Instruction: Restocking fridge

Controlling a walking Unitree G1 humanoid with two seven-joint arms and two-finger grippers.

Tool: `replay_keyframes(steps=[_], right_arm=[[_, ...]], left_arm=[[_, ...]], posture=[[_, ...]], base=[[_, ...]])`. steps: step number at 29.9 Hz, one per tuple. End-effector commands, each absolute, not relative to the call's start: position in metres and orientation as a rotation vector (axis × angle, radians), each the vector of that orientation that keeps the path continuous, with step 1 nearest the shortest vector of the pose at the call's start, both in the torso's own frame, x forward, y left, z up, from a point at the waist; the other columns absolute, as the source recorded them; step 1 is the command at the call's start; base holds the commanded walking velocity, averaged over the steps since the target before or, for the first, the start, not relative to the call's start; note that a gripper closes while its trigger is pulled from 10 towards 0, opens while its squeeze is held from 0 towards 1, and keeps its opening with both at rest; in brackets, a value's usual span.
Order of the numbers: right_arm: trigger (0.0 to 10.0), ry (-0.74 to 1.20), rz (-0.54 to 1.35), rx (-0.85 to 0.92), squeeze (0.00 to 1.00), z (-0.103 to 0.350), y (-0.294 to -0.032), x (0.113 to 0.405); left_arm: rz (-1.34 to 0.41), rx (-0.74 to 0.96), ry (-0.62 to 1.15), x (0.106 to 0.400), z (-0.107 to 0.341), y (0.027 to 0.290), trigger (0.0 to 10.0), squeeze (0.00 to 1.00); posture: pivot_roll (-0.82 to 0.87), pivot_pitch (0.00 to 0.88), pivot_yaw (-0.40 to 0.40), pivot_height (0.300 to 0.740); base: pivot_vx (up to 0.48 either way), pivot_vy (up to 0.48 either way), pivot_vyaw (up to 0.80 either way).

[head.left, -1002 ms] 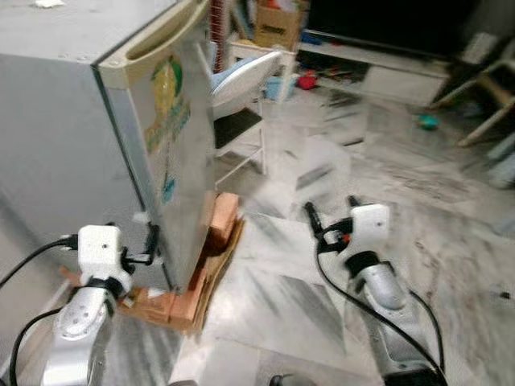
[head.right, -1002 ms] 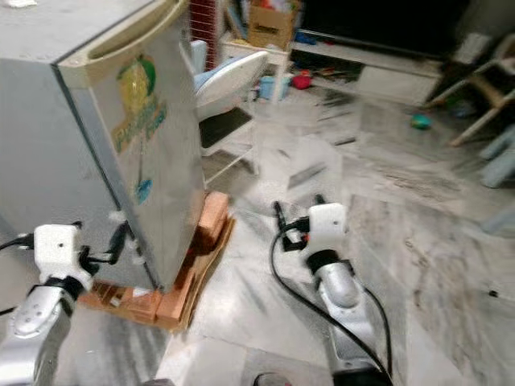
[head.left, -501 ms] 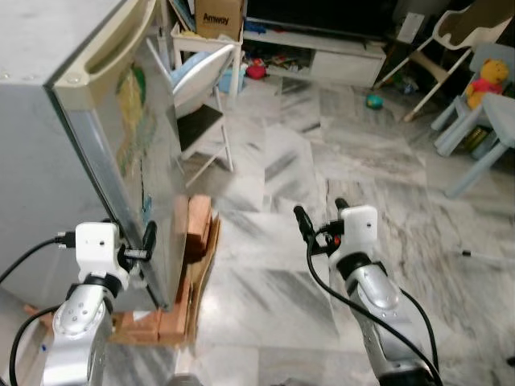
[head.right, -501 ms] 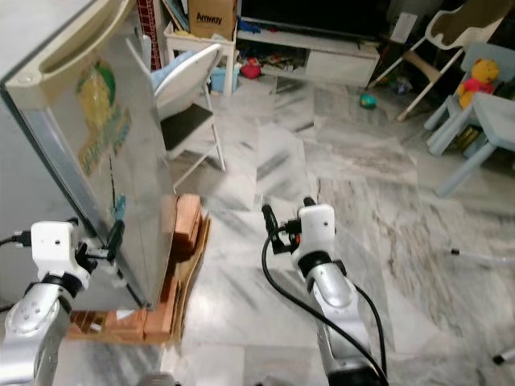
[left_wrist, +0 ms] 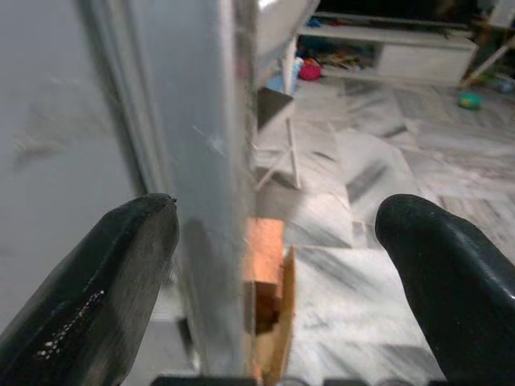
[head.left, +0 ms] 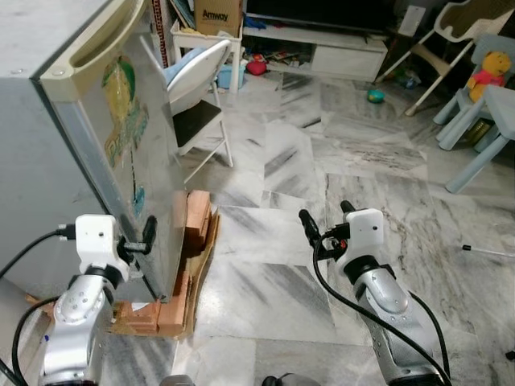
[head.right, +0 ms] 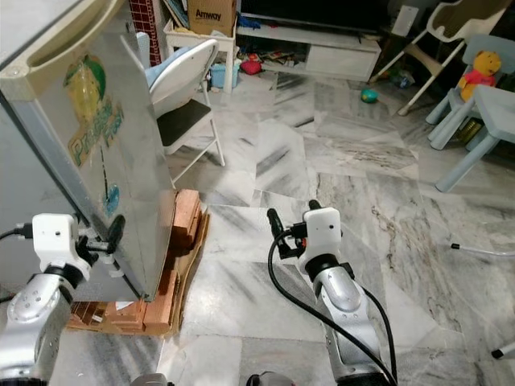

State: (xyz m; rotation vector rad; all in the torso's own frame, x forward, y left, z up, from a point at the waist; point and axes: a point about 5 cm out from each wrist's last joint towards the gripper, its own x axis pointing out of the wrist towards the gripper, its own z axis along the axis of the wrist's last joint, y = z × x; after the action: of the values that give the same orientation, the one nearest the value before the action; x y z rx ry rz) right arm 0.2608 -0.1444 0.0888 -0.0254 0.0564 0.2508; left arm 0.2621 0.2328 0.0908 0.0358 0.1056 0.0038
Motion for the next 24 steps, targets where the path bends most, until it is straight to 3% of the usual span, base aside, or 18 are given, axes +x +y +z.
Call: replay_keyframes(steps=[1, 24], right_arm=[[10.0, 0.061, 0.247, -0.028, 0.00, 0.091, -0.149, 0.258], [10.0, 0.163, 0.212, -0.051, 0.00, 0.078, -0.165, 0.234]], left_arm=[[0.007, 0.047, 0.112, 0.267, 0.091, 0.235, 10.0, 0.00], [0.018, 0.086, 0.033, 0.319, 0.115, 0.238, 10.0, 0.00]], posture=[[0.07, 0.092, -0.088, 0.740], [0.04, 0.125, -0.088, 0.740]], base=[[0.000, 0.000, 0.00], [0.000, 0.000, 0.00]])
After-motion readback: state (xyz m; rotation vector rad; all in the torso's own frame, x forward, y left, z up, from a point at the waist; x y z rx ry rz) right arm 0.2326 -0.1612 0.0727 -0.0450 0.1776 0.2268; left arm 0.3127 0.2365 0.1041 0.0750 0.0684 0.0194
